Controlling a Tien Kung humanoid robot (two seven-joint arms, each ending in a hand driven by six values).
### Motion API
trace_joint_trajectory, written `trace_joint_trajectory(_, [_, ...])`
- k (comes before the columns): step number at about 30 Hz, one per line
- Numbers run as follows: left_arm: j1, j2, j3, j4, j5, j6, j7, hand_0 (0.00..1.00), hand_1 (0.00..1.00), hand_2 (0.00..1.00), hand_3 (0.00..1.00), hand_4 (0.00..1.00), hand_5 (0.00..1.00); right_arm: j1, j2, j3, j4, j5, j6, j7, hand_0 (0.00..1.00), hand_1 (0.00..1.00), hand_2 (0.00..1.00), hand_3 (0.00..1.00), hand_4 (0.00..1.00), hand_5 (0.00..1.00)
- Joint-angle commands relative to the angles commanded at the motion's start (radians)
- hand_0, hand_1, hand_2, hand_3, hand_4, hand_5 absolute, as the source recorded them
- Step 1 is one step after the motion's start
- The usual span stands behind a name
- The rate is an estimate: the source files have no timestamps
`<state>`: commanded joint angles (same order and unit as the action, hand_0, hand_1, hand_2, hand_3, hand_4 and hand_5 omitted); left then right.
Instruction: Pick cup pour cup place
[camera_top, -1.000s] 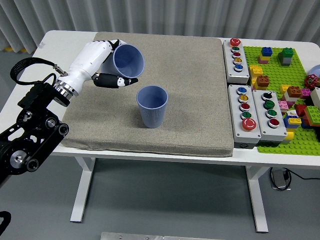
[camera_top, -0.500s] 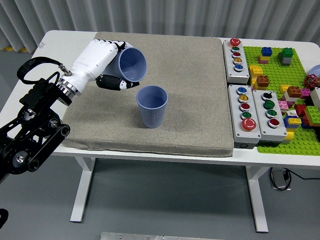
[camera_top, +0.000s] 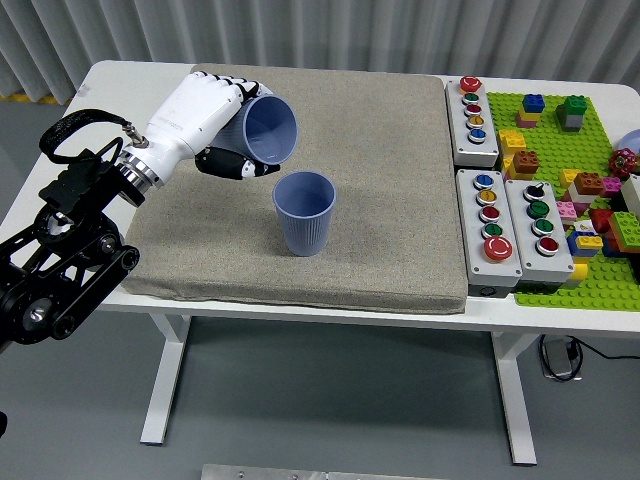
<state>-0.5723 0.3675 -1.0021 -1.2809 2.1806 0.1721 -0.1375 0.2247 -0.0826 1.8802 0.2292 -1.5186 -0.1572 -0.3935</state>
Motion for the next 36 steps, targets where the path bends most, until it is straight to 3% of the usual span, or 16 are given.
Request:
trace_joint_trajectory(22, [-0.017,0.037,0.068,-0.015,0.051,0.067,0.033,0.403,0.475,0.552,0.503,0.732,0.117,-0.008,0.002,0.001,0.001,-0.003,0.0,-0.002,0.696,0.669,0.61,0.611,0.002,0.315])
trace_joint_trajectory(36, [-0.021,0.045,0.085,-0.037,0.061,0.072,0.04,0.405,0.477,0.552,0.502,0.719,0.104,-0.01,0.002,0.001,0.0,-0.005,0.001,-0.002,0.696,0.669,0.61,0.61,0.002,0.31])
